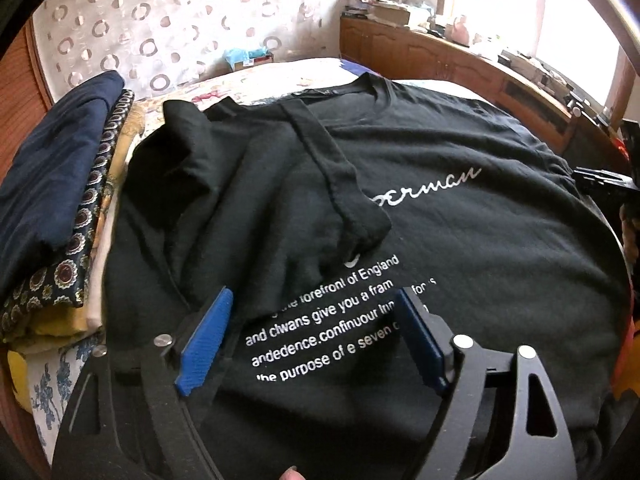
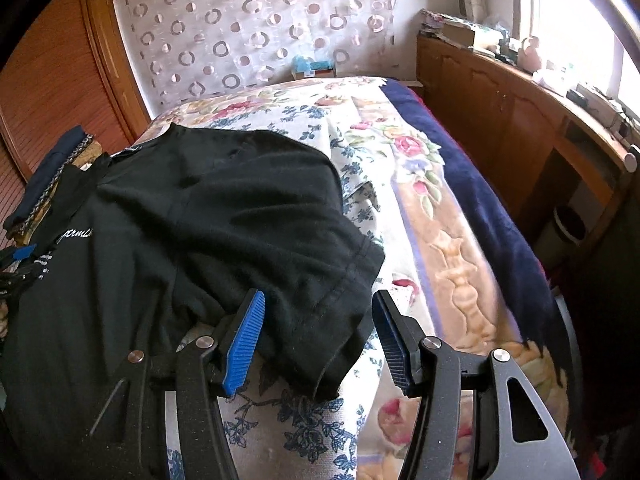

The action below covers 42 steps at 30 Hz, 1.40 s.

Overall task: Fold small clothes
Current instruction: 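Open the left gripper while moving the right gripper to the shirt's other side, then close the right gripper on the shirt's other side edge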

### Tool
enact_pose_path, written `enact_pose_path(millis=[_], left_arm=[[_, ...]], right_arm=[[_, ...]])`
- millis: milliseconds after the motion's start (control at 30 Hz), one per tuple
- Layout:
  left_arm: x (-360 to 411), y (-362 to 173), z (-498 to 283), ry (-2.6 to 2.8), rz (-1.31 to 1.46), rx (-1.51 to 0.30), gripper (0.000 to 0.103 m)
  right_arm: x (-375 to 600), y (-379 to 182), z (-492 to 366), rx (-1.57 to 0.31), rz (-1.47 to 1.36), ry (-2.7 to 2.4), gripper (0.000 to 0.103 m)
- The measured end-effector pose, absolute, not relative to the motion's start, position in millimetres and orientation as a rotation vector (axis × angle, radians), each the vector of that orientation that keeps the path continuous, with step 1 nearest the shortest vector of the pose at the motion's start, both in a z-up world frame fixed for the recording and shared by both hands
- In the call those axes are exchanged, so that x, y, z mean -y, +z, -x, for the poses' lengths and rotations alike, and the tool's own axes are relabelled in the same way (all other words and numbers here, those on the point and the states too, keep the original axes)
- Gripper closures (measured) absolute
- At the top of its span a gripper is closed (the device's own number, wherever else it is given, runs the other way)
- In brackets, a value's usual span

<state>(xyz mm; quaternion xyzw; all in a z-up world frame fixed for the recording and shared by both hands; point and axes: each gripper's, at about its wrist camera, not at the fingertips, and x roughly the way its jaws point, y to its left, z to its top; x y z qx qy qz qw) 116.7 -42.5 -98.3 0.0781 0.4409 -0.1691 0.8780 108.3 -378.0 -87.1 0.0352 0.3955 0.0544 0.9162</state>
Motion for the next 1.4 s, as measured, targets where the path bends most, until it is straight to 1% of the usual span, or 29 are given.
enact_pose_path(millis=[33, 67, 133, 267, 300, 367, 433, 467, 633, 700, 867, 1100, 1200, 1400], left_arm=[[45, -100, -118, -0.366, -0.168, -0.926, 0.008], [48, -101, -118, -0.377, -0.184, -0.933, 0.003], [52, -102, -118, -0.38, -0.196, -0.936, 0.001], [53, -102, -119, -0.378, -0.195, -0.937, 0.0], [53, -101, -120, -0.378, -0.195, -0.937, 0.0], [53, -102, -119, -0.379, -0.194, -0.938, 0.0], [53, -101, -119, -0.379, -0.194, -0.938, 0.0], [53, -102, -119, -0.379, -0.194, -0.937, 0.0], [52, -101, -119, -0.37, -0.195, -0.936, 0.0], [51, -100, -118, -0.362, -0.195, -0.932, 0.0], [45, -85, -109, -0.339, -0.164, -0.879, 0.0], [41, -60, -90, -0.32, -0.119, -0.794, 0.0], [40, -55, -81, -0.302, -0.094, -0.766, 0.0], [39, -49, -70, -0.288, -0.046, -0.725, 0.0]], right_arm=[[379, -88, -109, -0.817, -0.071, 0.116, 0.045], [379, -87, -108, -0.816, -0.071, 0.117, 0.045], [382, -86, -112, -0.821, -0.069, 0.123, 0.045], [386, -87, -117, -0.829, -0.082, 0.145, 0.046], [386, -88, -116, -0.83, -0.089, 0.152, 0.047], [388, -90, -117, -0.832, -0.11, 0.182, 0.06], [389, -89, -117, -0.83, -0.111, 0.187, 0.065], [389, -88, -117, -0.828, -0.096, 0.179, 0.071], [379, -87, -117, -0.816, 0.049, 0.112, 0.096], [376, -84, -116, -0.806, 0.069, 0.11, 0.098], [361, -68, -113, -0.727, 0.091, 0.144, 0.098], [310, -44, -105, -0.636, 0.09, 0.298, 0.098], [287, -47, -103, -0.643, 0.09, 0.371, 0.098], [264, -75, -106, -0.722, 0.104, 0.432, 0.098]])
